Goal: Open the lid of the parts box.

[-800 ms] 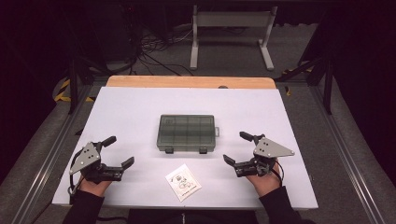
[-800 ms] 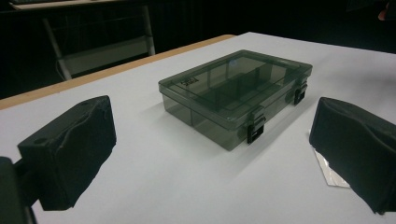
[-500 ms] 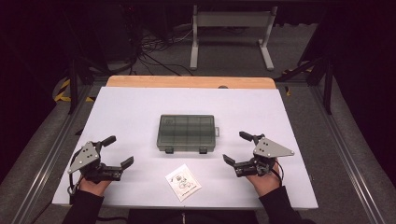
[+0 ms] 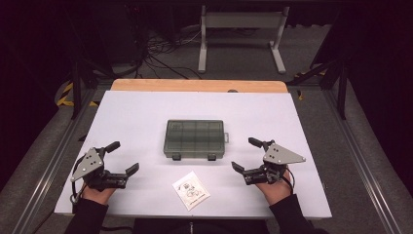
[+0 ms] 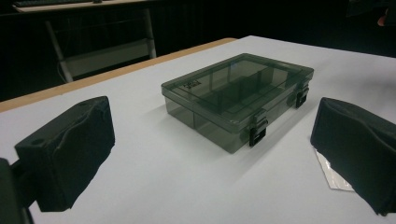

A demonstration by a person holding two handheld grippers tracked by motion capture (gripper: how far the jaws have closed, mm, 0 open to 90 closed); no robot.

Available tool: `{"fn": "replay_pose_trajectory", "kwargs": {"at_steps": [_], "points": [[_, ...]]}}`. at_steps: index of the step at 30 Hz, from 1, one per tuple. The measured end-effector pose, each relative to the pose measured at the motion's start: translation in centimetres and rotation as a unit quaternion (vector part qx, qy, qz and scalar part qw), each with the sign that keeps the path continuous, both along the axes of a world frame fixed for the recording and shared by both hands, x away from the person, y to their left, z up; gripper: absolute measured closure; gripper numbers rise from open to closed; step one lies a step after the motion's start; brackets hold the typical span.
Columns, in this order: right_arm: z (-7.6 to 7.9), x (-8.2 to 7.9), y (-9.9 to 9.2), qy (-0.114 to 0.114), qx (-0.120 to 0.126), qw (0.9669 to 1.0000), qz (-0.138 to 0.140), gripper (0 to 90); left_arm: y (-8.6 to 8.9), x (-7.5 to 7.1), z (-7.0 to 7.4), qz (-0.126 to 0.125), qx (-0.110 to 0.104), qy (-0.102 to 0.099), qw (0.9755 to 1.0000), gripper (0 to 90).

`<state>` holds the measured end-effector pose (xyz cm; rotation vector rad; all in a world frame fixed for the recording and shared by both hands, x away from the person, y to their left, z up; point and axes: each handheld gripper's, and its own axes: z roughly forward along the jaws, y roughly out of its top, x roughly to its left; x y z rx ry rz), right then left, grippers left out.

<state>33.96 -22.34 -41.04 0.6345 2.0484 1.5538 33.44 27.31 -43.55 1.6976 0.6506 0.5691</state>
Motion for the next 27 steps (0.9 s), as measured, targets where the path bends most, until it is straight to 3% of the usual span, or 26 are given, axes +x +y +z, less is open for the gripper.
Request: {"fn": "replay_pose_trajectory", "kwargs": {"at_steps": [9, 11, 16, 27], "points": [[0.0, 0.2, 0.3, 0.005, -0.002, 1.0, 0.003, 4.3, -0.4, 0.6, 0.4, -0.001, 0.007, 0.01, 0.9999, 0.5], [0.2, 0.4, 0.5, 0.009, -0.002, 0.9999, 0.007, 4.9, -0.7, 0.9, 0.7, -0.002, 0.013, 0.004, 0.9999, 0.7], [0.6, 0.9, 1.2, 0.009, -0.003, 0.9999, 0.012, 4.9, -1.3, 1.3, 1.3, -0.009, 0.004, 0.002, 0.9999, 1.1], [1.1, 2.7, 2.2, 0.011, -0.003, 0.9998, 0.018, 4.6, -2.6, 3.5, 2.0, -0.017, 0.005, 0.011, 0.9998, 1.1]]}}
